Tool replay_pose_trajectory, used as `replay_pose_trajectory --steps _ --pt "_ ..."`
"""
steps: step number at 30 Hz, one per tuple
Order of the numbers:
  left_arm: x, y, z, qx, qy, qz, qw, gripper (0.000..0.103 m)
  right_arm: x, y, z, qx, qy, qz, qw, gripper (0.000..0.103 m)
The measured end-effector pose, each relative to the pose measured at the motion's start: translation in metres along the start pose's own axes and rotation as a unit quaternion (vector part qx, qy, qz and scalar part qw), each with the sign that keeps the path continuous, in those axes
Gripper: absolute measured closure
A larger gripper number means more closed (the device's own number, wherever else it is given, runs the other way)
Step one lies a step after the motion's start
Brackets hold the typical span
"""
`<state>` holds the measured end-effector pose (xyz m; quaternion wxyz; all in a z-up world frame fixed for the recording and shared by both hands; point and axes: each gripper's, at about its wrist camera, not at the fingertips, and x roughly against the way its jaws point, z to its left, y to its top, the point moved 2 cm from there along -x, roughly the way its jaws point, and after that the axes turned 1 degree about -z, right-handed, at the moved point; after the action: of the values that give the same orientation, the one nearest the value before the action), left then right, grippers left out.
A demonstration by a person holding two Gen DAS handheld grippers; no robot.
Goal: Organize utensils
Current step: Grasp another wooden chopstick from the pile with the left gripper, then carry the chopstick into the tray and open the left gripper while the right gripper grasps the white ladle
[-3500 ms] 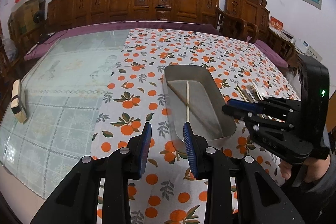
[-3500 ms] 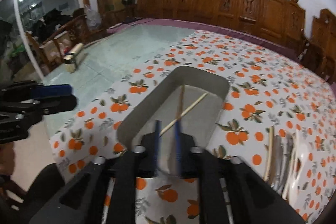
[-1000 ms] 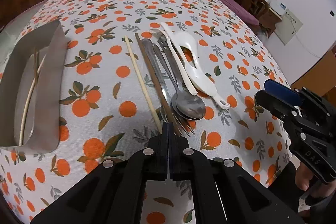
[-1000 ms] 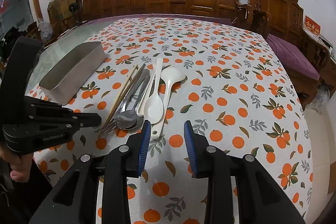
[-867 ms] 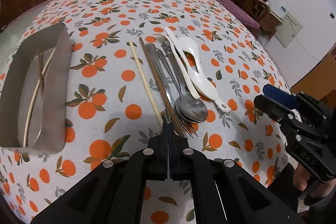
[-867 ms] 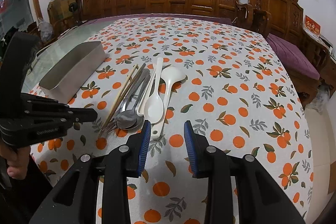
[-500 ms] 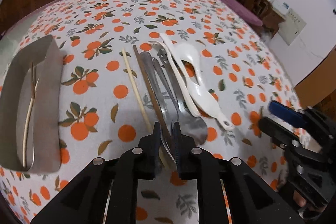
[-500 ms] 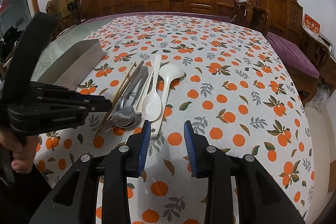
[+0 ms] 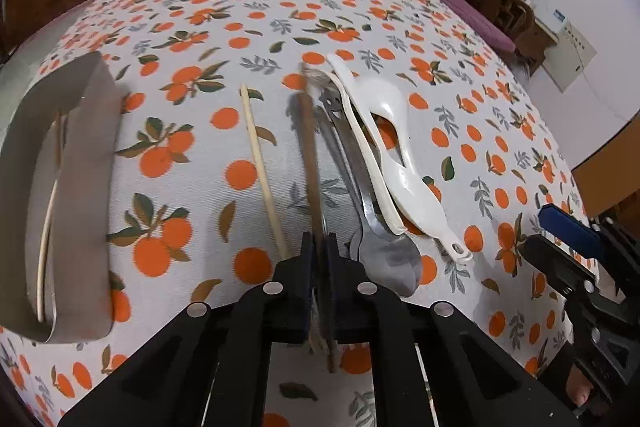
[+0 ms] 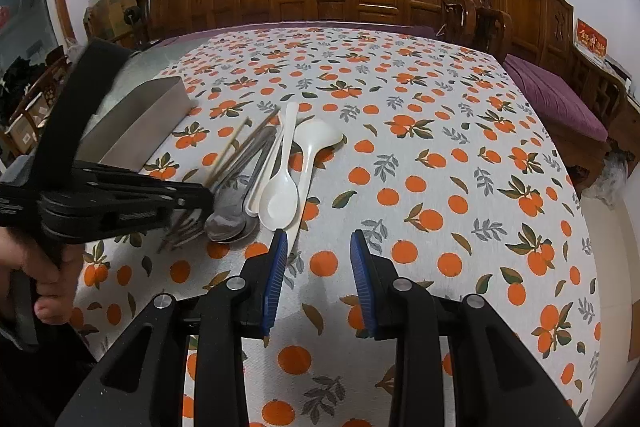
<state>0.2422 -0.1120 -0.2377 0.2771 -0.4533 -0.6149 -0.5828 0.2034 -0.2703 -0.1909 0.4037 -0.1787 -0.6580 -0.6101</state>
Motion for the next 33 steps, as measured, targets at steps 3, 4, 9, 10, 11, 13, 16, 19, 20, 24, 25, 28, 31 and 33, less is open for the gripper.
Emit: replay_pose_trajectory --steps 3,4,9,10,11,13,16,19,20,24,25,28,31,33 --pt "0.009 -0.003 0.006 0.005 -0.016 -0.007 0.9998 0.099 -0.002 -0.002 0.001 0.001 0.000 0.003 1.000 0.068" --pt "0.014 -0.005 0.007 0.004 -0.020 -0.011 0.9997 0.099 -0.003 -0.002 0.001 0.001 0.000 0.003 1.000 0.068" --pt "0.039 -0.006 0.015 -0.004 -0.047 -0.038 0.9982 0.099 -0.004 0.004 0.003 -0.005 0.000 0.000 1.000 0.068" --pt "0.042 -0.006 0.017 -0.002 -0.055 -0.041 0.9977 0.099 -0.005 0.006 0.003 -0.007 0.000 0.000 1.000 0.068" --pt "0.044 -0.005 0.018 0.000 -0.061 -0.042 0.9973 0.099 -0.007 0.008 0.004 -0.007 0.000 0.001 1.000 0.068" --pt "0.051 -0.003 0.020 -0.003 -0.072 -0.052 0.9961 0.099 -0.014 0.013 0.005 -0.007 -0.002 0.003 1.000 0.068" --pt "0.056 -0.001 0.023 -0.006 -0.075 -0.062 0.9952 0.099 -0.028 0.021 0.005 -0.010 -0.003 0.010 1.000 0.068" --pt "0.057 0.000 0.027 -0.007 -0.083 -0.061 0.9946 0.099 -0.044 0.031 0.006 -0.007 -0.007 0.018 1.000 0.068" --pt "0.057 0.000 0.028 -0.009 -0.083 -0.062 0.9946 0.099 -0.049 0.033 0.005 -0.009 -0.008 0.020 1.000 0.068" --pt "0.060 0.000 0.032 -0.015 -0.080 -0.067 0.9944 0.099 -0.072 0.047 -0.004 -0.025 -0.004 0.031 0.999 0.068" --pt "0.061 0.000 0.033 -0.016 -0.080 -0.068 0.9944 0.099 -0.078 0.049 -0.005 -0.026 -0.005 0.034 0.999 0.068" --pt "0.065 0.001 0.036 -0.021 -0.075 -0.073 0.9943 0.099 -0.089 0.055 -0.008 -0.031 0.005 0.039 0.999 0.068" --pt "0.072 0.003 0.039 -0.024 -0.071 -0.083 0.9937 0.099 -0.102 0.061 -0.006 -0.031 0.008 0.051 0.998 0.068" --pt "0.076 0.003 0.042 -0.026 -0.069 -0.087 0.9934 0.099 -0.110 0.061 -0.006 -0.031 0.004 0.060 0.998 0.068"
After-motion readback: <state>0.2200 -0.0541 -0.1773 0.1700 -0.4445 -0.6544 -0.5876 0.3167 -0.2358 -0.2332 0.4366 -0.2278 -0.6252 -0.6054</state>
